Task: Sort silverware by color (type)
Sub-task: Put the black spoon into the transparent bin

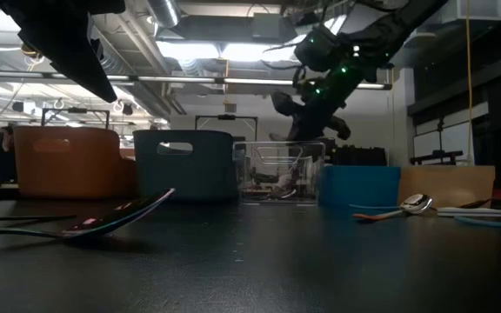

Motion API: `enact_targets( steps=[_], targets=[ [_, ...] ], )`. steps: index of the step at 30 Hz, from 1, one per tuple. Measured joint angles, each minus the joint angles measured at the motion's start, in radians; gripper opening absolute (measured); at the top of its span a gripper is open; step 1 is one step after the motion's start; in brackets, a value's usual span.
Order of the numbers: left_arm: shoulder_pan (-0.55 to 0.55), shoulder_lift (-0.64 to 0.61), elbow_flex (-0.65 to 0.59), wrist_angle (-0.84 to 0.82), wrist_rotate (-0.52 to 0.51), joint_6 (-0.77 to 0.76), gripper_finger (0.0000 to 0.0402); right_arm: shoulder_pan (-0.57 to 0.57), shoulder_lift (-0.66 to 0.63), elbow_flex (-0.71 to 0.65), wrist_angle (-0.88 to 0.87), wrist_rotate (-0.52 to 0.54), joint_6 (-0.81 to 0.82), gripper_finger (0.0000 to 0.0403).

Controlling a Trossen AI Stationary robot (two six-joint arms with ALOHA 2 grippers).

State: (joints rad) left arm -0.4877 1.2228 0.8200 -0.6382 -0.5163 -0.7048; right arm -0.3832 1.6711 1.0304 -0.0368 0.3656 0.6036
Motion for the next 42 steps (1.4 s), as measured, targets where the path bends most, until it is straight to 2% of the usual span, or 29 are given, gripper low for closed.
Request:
enact_targets(
  steps=[10,20,42],
  targets=[
    [0.0,0.0,0.0,0.0,0.0,0.0,0.0101,0.003,0.0,-0.104,0.101,0.0,0.002,0.0001],
    [0.0,0.0,0.0,0.001,0.0,0.0,0.0101,0.003,0.0,-0.105,0.171,-0.068,0.002,0.0001],
    [0.0,0.0,0.0,0.001,0.0,0.008,0.0101,0.013,0.0,-0.103,0.154,-0.108,0.055,0.0]
  ],
)
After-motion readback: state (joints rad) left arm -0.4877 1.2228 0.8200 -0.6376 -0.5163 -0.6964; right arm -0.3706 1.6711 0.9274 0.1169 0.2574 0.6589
